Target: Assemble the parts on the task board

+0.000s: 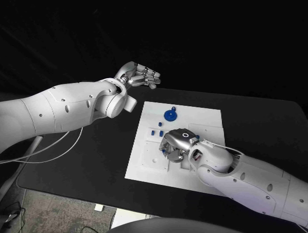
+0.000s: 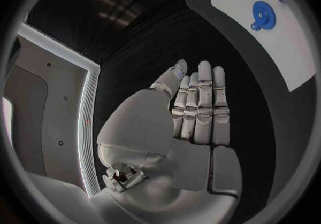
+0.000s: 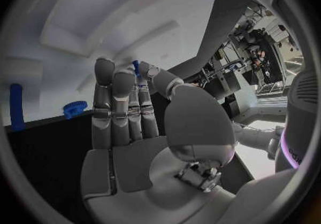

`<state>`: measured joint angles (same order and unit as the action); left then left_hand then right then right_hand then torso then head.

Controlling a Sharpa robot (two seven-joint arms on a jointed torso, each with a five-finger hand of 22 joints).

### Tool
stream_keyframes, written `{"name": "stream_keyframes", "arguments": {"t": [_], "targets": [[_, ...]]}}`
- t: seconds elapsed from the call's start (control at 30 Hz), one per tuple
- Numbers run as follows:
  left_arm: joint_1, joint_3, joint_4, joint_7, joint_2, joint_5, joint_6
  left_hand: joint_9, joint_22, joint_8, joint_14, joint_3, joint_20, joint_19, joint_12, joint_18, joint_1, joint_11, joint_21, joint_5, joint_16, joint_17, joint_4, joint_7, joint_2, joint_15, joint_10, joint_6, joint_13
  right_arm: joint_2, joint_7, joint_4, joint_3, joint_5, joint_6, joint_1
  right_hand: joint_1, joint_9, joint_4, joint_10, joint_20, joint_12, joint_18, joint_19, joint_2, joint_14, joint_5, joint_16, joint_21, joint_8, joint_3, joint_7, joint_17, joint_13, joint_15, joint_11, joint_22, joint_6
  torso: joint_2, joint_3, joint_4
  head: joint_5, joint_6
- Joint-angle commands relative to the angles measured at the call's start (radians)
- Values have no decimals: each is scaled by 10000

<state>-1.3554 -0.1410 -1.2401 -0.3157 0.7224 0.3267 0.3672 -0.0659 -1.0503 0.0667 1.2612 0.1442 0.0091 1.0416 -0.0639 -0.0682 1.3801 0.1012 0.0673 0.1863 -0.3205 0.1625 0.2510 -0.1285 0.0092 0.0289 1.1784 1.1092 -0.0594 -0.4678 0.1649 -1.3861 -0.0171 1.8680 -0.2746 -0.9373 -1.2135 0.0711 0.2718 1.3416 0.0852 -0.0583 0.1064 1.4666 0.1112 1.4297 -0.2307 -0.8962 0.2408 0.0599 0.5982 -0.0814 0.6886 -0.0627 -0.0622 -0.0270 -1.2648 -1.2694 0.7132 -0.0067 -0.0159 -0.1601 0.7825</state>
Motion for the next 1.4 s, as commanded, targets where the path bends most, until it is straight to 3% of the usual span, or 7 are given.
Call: {"name": "stream_keyframes", "arguments": {"t": [0.03, 0.37, 0.8, 0.93, 1.2, 1.33, 1.4], "targets": [[-19, 9, -18, -77, -13, -49, -118, 7, 9, -21, 14, -51, 41, 12, 21, 148, 21, -4, 15, -30, 40, 9, -16, -17, 100, 51, -79, -47, 14, 4, 97, 84, 78, 83, 264, 72, 95, -17, -13, -86, -28, -9, 134, 319, -72, -49, -16, 67, -70, 36, -265, 7, -23, 12, 19, -15, 17, 113, -8, -1, 10, 10, 6], [-20, 9, -22, -69, 9, -50, -125, 7, 9, -21, 14, -51, 41, 12, 21, 148, 21, -4, 15, -30, 40, 9, -16, -17, 100, 51, -79, -47, 14, -124, -23, 95, 93, -305, -605, 71, 214, -69, -10, -1658, -353, -15, 363, 349, 486, -142, 45, 60, -321, 25, -1146, -378, -177, 30, 360, -521, 377, 1623, -8, 6, 2, 54, -14], [-19, 8, -13, -70, 44, -50, -128, 7, 9, -21, 14, -51, 41, 12, 21, 148, 21, -4, 15, -30, 40, 9, -16, -17, 100, 51, -79, -47, 14, -719, -150, -499, -38, -835, -1353, 64, -32, -82, -40, -1901, -425, -14, 451, 387, 445, -137, 16, 3, -328, 28, -1896, -409, -400, 33, 403, -579, 733, 1752, -17, -1, 33, 116, -74], [-19, 8, -16, -72, 58, -50, -135, 7, 9, -21, 14, -51, 41, 12, 21, 148, 21, -4, 15, -30, 40, 9, -16, -17, 100, 51, -79, -47, 14, -1196, -192, -993, -404, -1192, -1262, 57, -23, -82, -79, -1773, -409, -11, 425, 378, 420, -117, 37, -1, -262, 24, -2074, -383, -451, 34, 383, -543, 834, 1710, -24, 0, 44, 177, -113], [-19, 7, -28, -72, 134, -50, -161, 7, 9, -21, 14, -51, 41, 12, 21, 148, 21, -4, 15, -30, 40, 9, -16, -17, 100, 51, -79, -47, 14, -2271, -555, -1777, -1418, -1774, -315, -57, -52, -79, 62, -1528, -359, -9, 392, 342, 366, -143, -115, -48, -136, 24, -1503, -383, -442, 36, 345, -492, 852, 1709, -47, 2, 106, 298, -165], [-18, 5, -21, -73, 148, -51, -182, 7, 9, -21, 14, -51, 41, 12, 21, 148, 21, -4, 15, -30, 40, 9, -16, -17, 100, 51, -79, -47, 14, -2714, -445, -1870, -1637, -1770, 217, -274, 12, -78, 10, -1646, -371, -13, 384, 327, 480, -155, -251, -55, -126, 25, -1745, -379, -436, 33, 362, -516, 847, 1700, -71, -1, 160, 321, -180], [-17, 3, -4, -74, 139, -51, -192, 7, 9, -21, 14, -51, 41, 12, 21, 148, 21, -4, 15, -30, 40, 9, -16, -17, 100, 51, -79, -47, 14, -2847, -351, -1817, -1686, -1723, 426, -348, -14, -84, -191, -2044, -427, -20, 405, 317, 416, -190, 520, -35, -190, 21, -2320, -288, -448, 29, 437, -591, 923, 1727, -84, 1, 186, 334, -195]]}}
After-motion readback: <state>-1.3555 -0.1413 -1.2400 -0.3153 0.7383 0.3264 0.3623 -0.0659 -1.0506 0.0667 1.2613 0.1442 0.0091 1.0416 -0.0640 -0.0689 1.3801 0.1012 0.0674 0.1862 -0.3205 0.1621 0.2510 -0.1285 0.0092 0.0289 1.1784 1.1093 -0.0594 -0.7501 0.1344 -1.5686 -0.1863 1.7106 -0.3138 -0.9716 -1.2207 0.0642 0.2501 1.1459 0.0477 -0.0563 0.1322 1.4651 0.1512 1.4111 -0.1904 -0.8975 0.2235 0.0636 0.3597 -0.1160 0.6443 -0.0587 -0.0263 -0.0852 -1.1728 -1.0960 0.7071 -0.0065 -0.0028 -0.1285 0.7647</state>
